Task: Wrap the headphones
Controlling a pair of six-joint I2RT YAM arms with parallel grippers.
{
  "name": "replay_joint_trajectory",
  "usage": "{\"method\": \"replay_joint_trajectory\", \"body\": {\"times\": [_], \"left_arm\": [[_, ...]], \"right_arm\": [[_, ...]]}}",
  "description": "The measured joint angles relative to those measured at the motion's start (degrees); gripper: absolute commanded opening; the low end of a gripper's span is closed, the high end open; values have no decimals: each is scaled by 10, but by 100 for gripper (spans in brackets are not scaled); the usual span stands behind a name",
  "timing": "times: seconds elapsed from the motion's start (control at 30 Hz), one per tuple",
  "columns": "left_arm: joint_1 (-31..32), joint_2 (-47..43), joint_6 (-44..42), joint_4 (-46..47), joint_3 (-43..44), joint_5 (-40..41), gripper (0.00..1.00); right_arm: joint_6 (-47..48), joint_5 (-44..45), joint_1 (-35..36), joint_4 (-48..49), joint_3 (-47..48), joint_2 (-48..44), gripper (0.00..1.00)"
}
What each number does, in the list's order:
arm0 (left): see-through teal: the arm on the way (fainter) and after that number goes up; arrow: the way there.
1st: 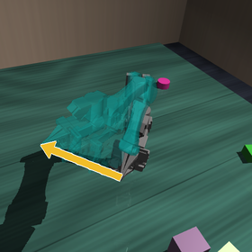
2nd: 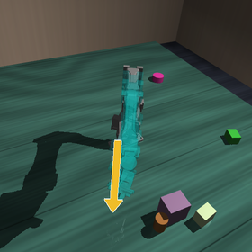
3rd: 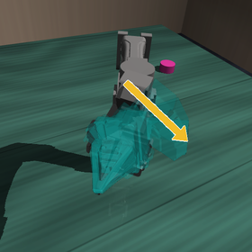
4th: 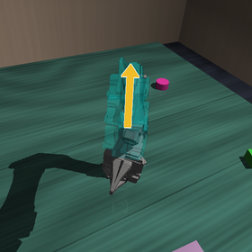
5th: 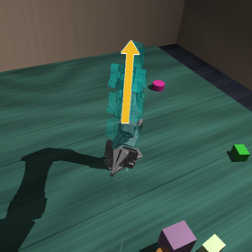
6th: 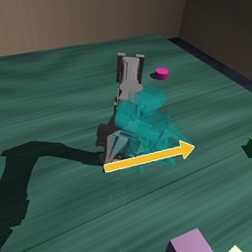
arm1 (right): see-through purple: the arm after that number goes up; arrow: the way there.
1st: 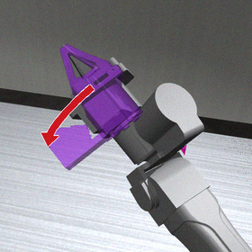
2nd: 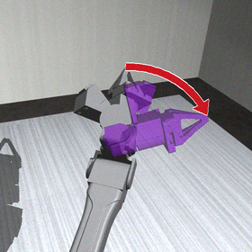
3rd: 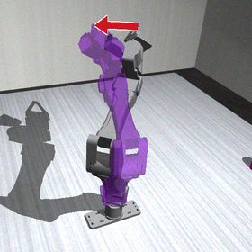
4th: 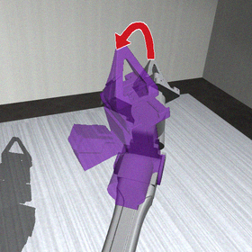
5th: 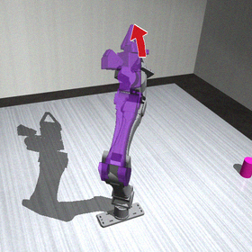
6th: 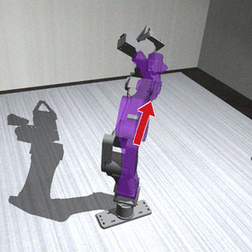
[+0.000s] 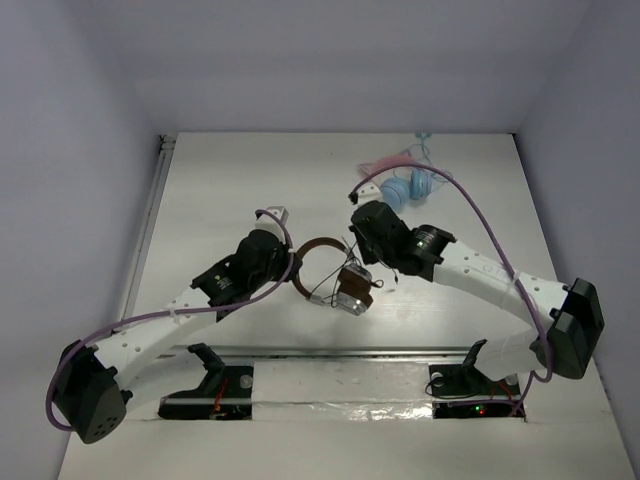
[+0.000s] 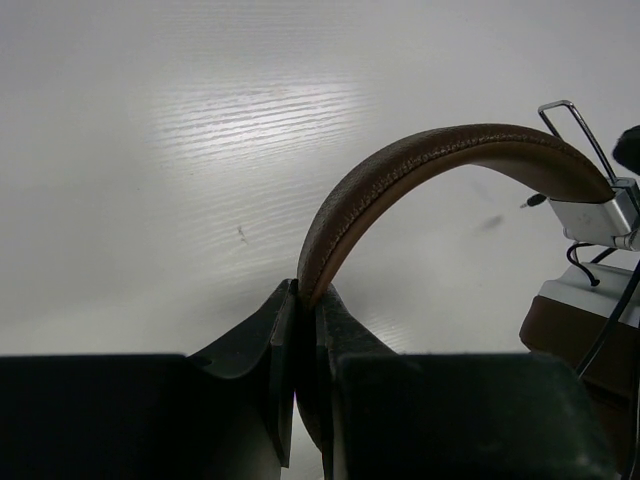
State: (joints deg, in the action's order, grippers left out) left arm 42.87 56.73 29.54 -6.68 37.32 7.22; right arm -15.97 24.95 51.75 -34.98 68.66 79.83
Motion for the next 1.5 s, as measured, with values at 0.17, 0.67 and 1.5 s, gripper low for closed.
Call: {"method": "replay_joint_trajectory", "body": {"times": [0.17, 0.67, 1.5], "left_arm": [[-32, -10, -2, 8, 4, -47, 0], [-96, -24, 7, 41, 52, -159, 0], [-111, -9, 57, 69, 174, -221, 0]], "right_arm": [[-26, -28, -26, 43, -44, -38, 0], [-99, -219, -96, 292, -215, -150, 17], [-137, -335, -120, 521, -329, -179, 29]]}}
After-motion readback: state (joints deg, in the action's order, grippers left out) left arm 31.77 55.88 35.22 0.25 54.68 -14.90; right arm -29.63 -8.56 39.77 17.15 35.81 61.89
